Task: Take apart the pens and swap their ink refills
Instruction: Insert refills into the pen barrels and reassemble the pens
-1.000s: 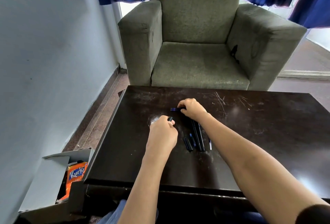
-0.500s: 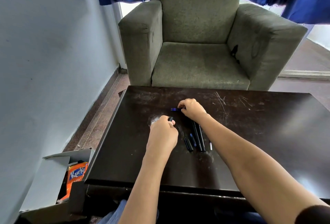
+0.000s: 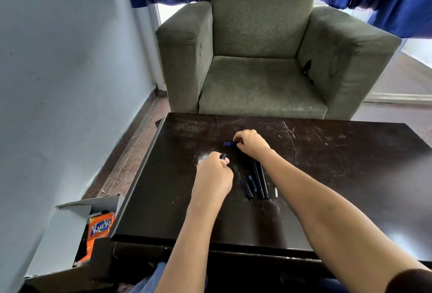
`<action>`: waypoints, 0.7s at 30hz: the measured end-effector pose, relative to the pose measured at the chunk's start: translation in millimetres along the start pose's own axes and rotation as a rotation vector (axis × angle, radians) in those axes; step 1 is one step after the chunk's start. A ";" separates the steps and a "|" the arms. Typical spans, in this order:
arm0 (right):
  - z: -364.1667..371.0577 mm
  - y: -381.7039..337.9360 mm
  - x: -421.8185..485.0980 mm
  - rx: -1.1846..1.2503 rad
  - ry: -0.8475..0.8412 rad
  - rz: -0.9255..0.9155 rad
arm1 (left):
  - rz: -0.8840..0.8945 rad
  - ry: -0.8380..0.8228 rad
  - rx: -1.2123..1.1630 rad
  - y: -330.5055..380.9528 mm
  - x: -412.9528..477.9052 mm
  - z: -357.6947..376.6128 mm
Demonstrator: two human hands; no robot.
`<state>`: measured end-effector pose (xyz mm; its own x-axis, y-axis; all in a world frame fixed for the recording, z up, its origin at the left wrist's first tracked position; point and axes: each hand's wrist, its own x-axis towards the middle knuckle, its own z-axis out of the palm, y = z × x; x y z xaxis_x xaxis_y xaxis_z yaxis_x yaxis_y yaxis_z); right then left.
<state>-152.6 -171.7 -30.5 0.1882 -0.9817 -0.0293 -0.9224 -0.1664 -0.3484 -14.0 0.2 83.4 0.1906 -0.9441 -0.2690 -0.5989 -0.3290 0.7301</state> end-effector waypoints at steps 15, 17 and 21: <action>-25.4 8.4 -22.1 0.134 0.230 0.124 | 0.002 -0.001 -0.015 0.0 0.0 1.7; -35.0 15.4 -32.7 0.187 0.301 0.258 | 0.005 0.000 -0.013 0.1 -1.3 0.9; -50.4 34.0 -58.4 0.194 0.150 0.548 | 0.015 0.011 0.008 -1.0 -2.3 1.4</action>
<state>-212.0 -124.6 6.6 -0.3603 -0.9244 -0.1253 -0.7905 0.3739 -0.4850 -14.9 2.7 82.4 0.1898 -0.9492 -0.2509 -0.6081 -0.3142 0.7290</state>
